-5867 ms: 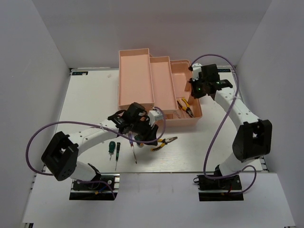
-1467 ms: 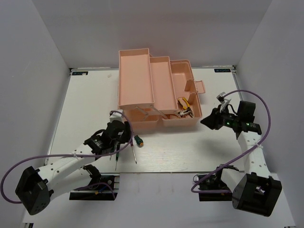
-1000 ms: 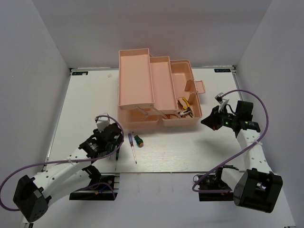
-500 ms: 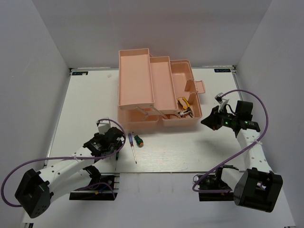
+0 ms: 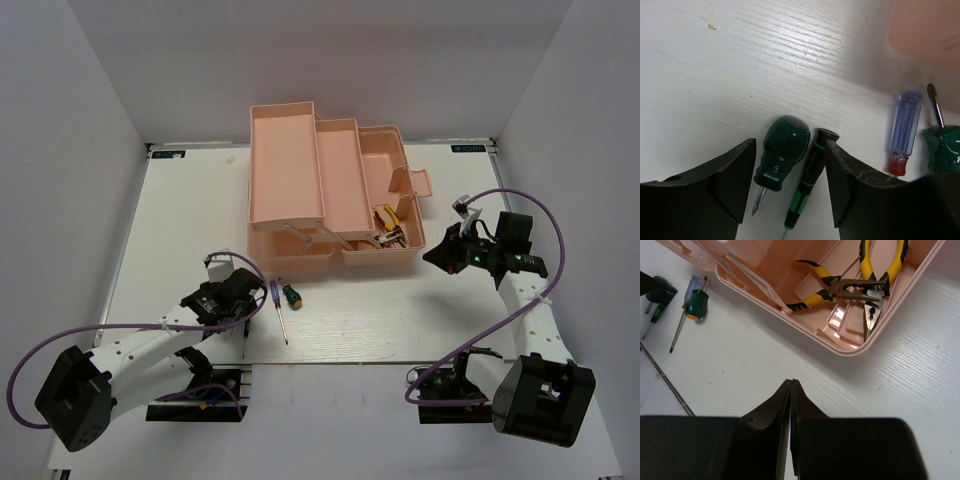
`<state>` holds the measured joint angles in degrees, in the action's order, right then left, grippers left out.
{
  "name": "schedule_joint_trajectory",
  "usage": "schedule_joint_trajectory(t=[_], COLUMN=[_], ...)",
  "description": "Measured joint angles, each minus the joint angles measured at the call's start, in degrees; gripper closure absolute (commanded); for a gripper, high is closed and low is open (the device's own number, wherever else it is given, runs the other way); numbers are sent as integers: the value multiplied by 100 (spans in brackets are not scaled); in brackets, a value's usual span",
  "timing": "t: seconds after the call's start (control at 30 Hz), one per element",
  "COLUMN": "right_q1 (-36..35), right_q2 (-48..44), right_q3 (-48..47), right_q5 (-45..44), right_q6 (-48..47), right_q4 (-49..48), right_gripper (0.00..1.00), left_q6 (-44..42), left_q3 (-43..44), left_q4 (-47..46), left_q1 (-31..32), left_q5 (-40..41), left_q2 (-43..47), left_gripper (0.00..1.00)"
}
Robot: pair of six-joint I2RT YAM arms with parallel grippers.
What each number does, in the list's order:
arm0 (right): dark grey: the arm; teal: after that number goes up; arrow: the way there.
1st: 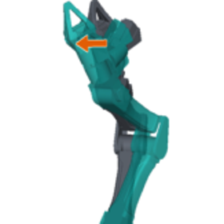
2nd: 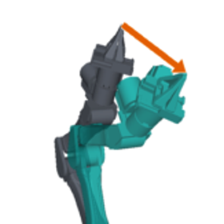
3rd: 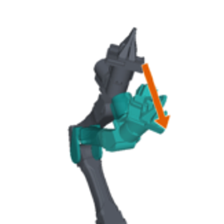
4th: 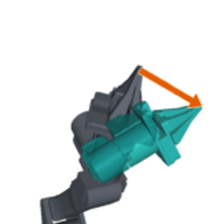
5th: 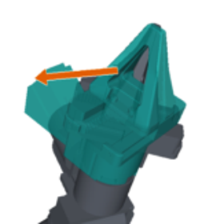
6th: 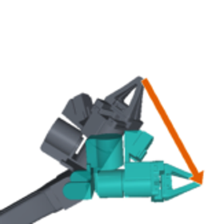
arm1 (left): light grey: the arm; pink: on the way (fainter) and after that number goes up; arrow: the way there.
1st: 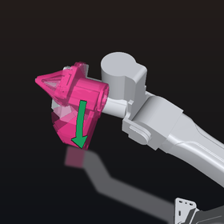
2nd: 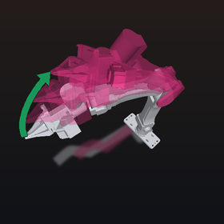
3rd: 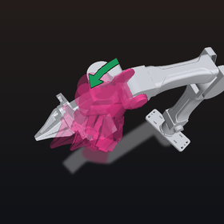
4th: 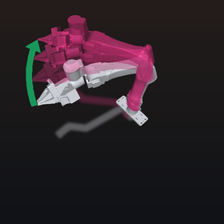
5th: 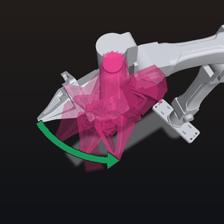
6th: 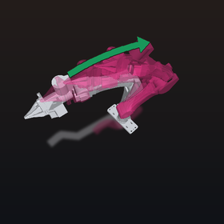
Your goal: Sort the tools into containers
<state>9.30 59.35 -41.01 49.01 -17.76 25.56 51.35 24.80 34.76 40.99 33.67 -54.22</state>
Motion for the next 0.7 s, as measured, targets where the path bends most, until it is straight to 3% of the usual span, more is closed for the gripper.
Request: schedule_joint_trajectory(t=[0.7], right_q1=[11], right_q2=[-68], right_q3=[-2], right_q5=[48], right_q6=[39], right_q4=[0], right_gripper=[92], left_q6=[409], left_q3=[0], left_q4=[258], left_q1=[0], left_q5=[-173], left_q2=[-398], left_gripper=[37])
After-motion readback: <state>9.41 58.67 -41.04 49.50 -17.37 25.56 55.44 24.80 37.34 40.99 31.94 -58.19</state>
